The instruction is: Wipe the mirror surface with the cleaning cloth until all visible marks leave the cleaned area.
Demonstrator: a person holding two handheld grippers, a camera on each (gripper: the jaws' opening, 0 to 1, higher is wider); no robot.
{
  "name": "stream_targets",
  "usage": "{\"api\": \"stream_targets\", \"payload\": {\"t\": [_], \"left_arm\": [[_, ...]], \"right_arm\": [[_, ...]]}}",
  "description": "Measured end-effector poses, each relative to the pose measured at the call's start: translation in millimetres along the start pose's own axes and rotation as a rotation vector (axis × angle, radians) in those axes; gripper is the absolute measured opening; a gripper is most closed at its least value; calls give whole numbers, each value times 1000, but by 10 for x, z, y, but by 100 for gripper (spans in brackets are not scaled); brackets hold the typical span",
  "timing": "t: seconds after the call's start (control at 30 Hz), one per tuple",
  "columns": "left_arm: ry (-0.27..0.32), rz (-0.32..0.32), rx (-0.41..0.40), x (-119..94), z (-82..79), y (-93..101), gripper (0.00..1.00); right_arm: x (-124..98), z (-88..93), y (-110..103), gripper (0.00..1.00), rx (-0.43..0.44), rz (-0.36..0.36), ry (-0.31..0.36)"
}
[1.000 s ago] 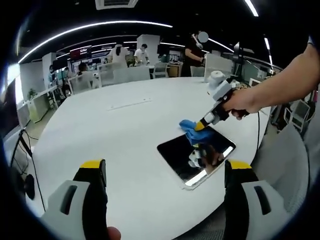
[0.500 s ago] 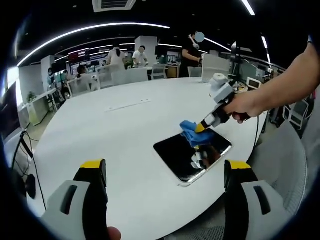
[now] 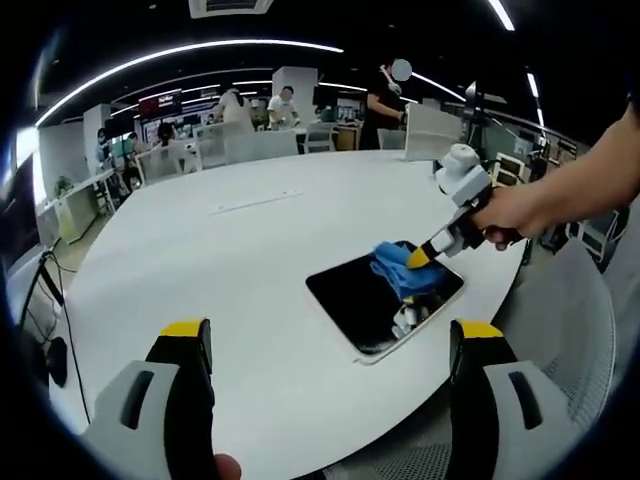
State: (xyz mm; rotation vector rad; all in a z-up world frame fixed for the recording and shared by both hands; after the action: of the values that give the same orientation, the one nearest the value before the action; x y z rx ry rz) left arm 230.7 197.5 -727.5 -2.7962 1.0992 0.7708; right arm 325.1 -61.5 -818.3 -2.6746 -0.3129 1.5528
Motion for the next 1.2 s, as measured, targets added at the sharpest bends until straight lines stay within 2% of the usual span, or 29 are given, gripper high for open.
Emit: {"api": "stream_targets", "payload": {"t": [0.13, 0.2, 0.37, 0.87, 0.97, 1.2], "left_arm": [[12, 4, 9, 24, -18, 12, 99], [29, -13, 28, 35, -39, 18, 99], [25, -13, 41, 84, -26, 28, 99], [23, -37, 14, 96, 39, -13, 99], [22, -39, 31, 113, 47, -20, 99], [25, -48, 13, 212, 87, -16, 99]], "right_arm": [[-58, 73, -8, 0, -13, -4, 0], [-69, 104, -8, 0, -18, -5, 3], [-101, 162, -3, 0, 2, -7, -2], [-222, 346, -4, 0, 14, -26, -29], [-252, 395, -9, 0, 13, -27, -27], [-262, 441, -25, 0, -8, -31, -25]]}}
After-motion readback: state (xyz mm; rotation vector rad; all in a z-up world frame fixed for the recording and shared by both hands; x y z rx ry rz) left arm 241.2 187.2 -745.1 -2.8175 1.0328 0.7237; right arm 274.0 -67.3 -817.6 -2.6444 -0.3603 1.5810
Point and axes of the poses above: the point that each gripper's makers call its tool centre point, and the gripper's own axes: x roughly forward along the fingers, y roughly to its right, z roughly out of its underside, the point moved 6 cm from there along -x, roughly backward along the fingers, and after that the axes turned 12 degrees about z, right-handed, at the moved point
